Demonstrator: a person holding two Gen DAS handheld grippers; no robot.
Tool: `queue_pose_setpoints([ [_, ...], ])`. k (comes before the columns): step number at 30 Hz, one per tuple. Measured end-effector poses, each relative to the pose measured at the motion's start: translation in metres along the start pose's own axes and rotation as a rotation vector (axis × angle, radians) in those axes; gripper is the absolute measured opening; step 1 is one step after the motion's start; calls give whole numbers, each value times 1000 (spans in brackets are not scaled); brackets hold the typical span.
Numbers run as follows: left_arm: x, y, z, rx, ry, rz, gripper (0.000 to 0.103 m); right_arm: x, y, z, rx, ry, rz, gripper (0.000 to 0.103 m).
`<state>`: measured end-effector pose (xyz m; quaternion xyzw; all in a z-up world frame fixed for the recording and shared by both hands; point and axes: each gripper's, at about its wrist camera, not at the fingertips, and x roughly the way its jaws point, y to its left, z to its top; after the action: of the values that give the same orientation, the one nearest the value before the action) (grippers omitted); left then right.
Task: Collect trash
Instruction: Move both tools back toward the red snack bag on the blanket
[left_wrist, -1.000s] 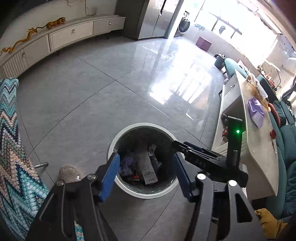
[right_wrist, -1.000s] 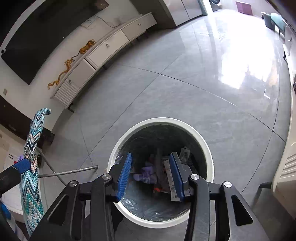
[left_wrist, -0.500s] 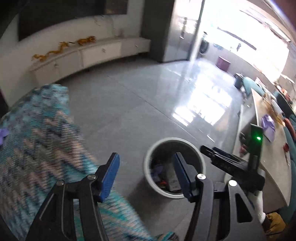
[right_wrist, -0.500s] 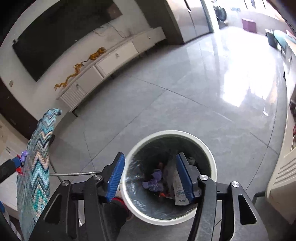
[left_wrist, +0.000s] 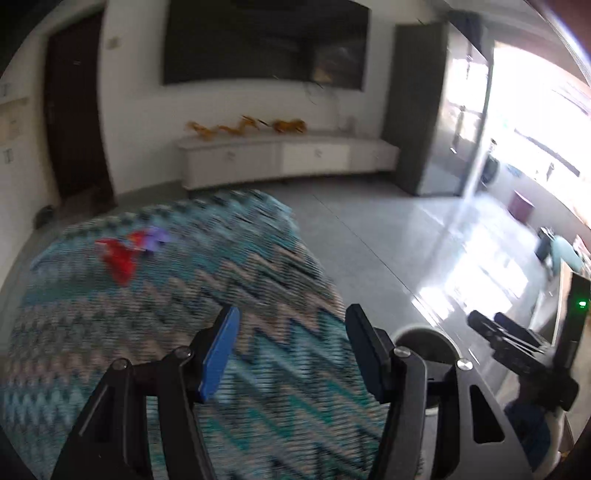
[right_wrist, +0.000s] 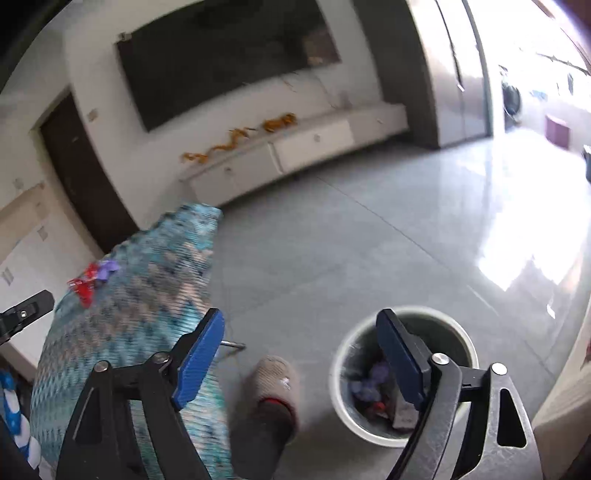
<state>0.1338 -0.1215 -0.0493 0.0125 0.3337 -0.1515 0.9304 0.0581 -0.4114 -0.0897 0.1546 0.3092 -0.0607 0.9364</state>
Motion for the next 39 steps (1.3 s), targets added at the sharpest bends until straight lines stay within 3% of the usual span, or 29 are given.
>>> queue_pose_setpoints([
  [6, -48, 51, 1, -78, -94, 109, 58, -28, 70, 17, -148, -57, 66, 89],
  [11, -71, 79, -8, -105, -123, 167, 59, -51, 113, 17, -215, -90, 108, 91],
  [14, -81, 95, -13, -122, -132, 171, 67, -63, 132, 14, -237, -104, 104, 91],
  [16, -90, 107, -16, -135, -143, 180, 73, -70, 139, 12, -249, -113, 94, 91],
  [20, -103, 129, -21, -146, -173, 180, 75, -89, 159, 12, -266, -139, 60, 92],
  [23, -115, 144, -25, -170, -199, 182, 79, -99, 170, 13, -285, -154, 33, 100],
  [29, -123, 171, -30, -227, -232, 195, 80, -101, 187, 15, -322, -154, -15, 101],
  [39, -112, 199, -39, -258, -209, 243, 80, -79, 195, 14, -320, -116, -15, 101],
])
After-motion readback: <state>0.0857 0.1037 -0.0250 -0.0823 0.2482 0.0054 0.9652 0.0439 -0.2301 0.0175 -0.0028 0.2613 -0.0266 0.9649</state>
